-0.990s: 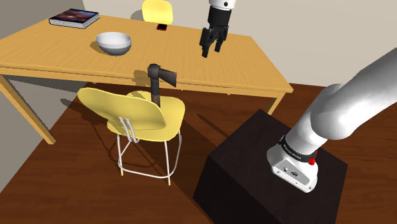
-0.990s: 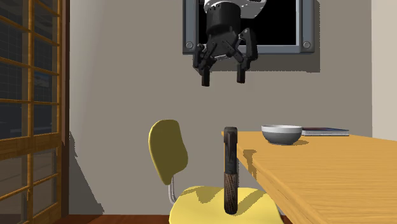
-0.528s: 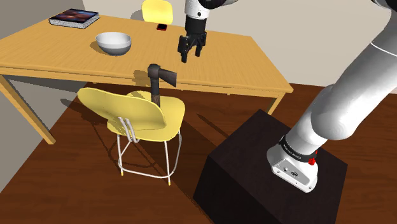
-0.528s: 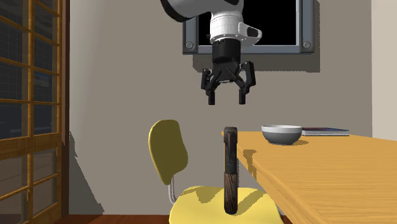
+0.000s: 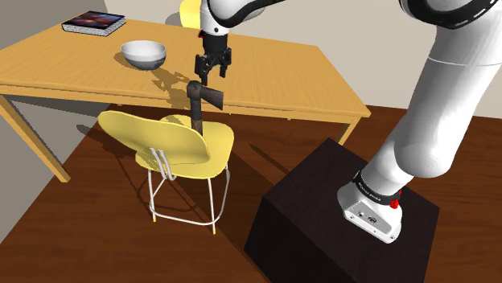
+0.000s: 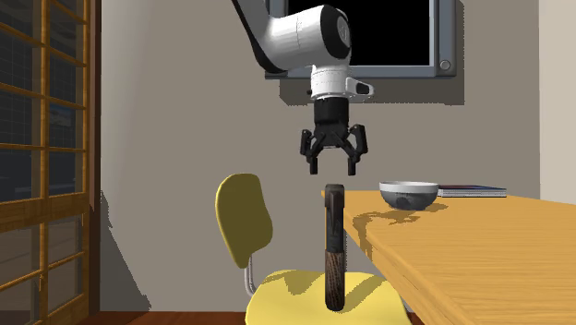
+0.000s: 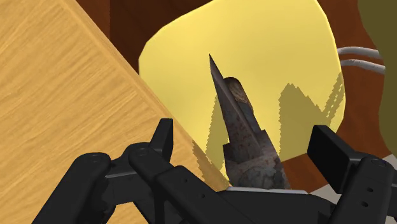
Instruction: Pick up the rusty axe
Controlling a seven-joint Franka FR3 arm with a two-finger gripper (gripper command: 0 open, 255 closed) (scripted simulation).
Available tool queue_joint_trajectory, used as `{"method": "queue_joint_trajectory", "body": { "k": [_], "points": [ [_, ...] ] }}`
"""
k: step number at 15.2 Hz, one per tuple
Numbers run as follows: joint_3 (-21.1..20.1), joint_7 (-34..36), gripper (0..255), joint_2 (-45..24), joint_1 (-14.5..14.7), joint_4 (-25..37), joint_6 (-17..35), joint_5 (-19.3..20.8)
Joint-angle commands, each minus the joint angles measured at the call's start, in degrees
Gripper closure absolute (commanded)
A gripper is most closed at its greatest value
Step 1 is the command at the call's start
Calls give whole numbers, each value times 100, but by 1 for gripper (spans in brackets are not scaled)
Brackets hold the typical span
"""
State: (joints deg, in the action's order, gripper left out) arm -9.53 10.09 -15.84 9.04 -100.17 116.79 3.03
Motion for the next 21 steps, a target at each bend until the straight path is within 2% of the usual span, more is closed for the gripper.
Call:
{"method": "queue_joint_trajectory", "body": {
  "k": [1, 4, 13, 14, 21],
  "points": [
    [-9, 97, 0, -462, 94, 450, 17, 114],
    [1, 200, 0, -1139, 243, 1223, -74, 258],
    [29, 233, 0, -1347, 253, 947, 408, 303],
    [27, 239, 255, -1338, 257, 939, 407, 303],
    [26, 239, 255, -1323, 256, 924, 406, 301]
  ]
}}
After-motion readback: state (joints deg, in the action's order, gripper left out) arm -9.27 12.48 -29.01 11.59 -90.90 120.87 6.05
